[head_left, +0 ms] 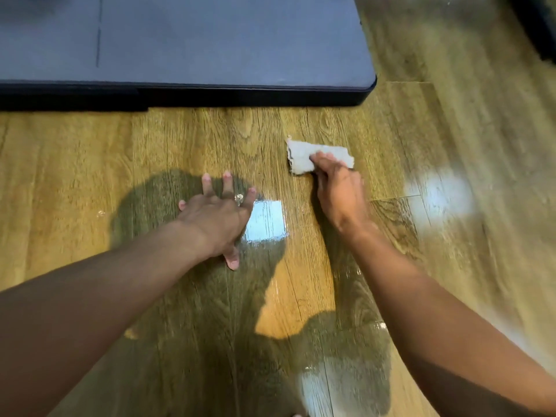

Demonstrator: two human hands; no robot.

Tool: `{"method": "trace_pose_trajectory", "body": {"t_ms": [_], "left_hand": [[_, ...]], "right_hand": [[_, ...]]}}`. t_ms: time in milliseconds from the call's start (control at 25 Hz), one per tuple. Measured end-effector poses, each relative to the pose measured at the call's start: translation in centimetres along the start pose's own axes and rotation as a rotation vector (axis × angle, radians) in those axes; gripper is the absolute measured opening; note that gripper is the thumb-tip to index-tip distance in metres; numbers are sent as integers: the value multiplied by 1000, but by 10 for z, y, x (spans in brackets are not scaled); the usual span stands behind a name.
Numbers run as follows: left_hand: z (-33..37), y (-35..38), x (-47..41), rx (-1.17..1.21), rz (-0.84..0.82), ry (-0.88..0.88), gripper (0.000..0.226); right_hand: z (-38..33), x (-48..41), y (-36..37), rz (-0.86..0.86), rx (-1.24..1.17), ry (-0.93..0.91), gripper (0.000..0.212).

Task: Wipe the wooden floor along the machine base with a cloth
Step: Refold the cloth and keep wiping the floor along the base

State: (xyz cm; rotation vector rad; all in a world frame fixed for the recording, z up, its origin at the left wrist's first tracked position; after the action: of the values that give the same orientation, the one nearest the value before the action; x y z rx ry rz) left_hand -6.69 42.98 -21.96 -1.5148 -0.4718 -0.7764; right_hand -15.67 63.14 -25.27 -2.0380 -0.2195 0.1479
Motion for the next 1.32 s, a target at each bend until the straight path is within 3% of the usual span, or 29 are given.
{"method": "trace_pose_trajectory", "body": {"t_ms": [160, 240, 360, 440, 640, 760, 880, 1000, 1080, 1240, 1320], "left_hand": [[1, 0, -3, 25, 4, -2, 133], [0, 0, -2, 21, 0, -9, 133], [0, -1, -1, 3, 11, 6, 133], [0, 0, 0, 13, 12, 9, 132], [1, 3, -1, 24, 25, 8, 130], [1, 0, 1, 18, 6, 8, 131], [1, -1, 0, 21, 7, -1, 131], [2, 3, 0, 23, 11, -7, 131], [2, 4, -3, 12, 23, 1, 131], [-2, 6, -2, 3, 31, 1, 131], [-4, 7, -3, -21, 45, 6, 132]], "right_hand": [[13, 39, 3, 14, 80, -92, 35], [14, -9, -1, -6, 125, -130, 33], [10, -89, -11, -74, 91, -38, 34], [13, -96, -5, -58, 106, -27, 37], [39, -62, -11, -81, 206, -273, 32], [34, -103, -30, -65, 190, -134, 29], [32, -74, -27, -2, 96, -12, 29], [43, 15, -26, 33, 75, -93, 29], [61, 22, -33, 2, 138, -153, 32], [56, -34, -39, -58, 126, -16, 36], [55, -3, -39, 8, 70, 26, 31]]}}
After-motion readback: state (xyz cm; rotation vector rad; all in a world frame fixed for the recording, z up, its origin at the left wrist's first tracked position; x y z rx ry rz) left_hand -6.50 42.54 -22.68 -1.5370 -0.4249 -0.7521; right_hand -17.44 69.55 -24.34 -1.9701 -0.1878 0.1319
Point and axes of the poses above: each hand's wrist, its own x-axis away from the middle knuckle, its own y-axis out of the palm, z = x × y, the point moved 1 cm from there along -x, towards the middle knuckle, and after that the axes turned 1 degree about -x, right-handed, at the moved point
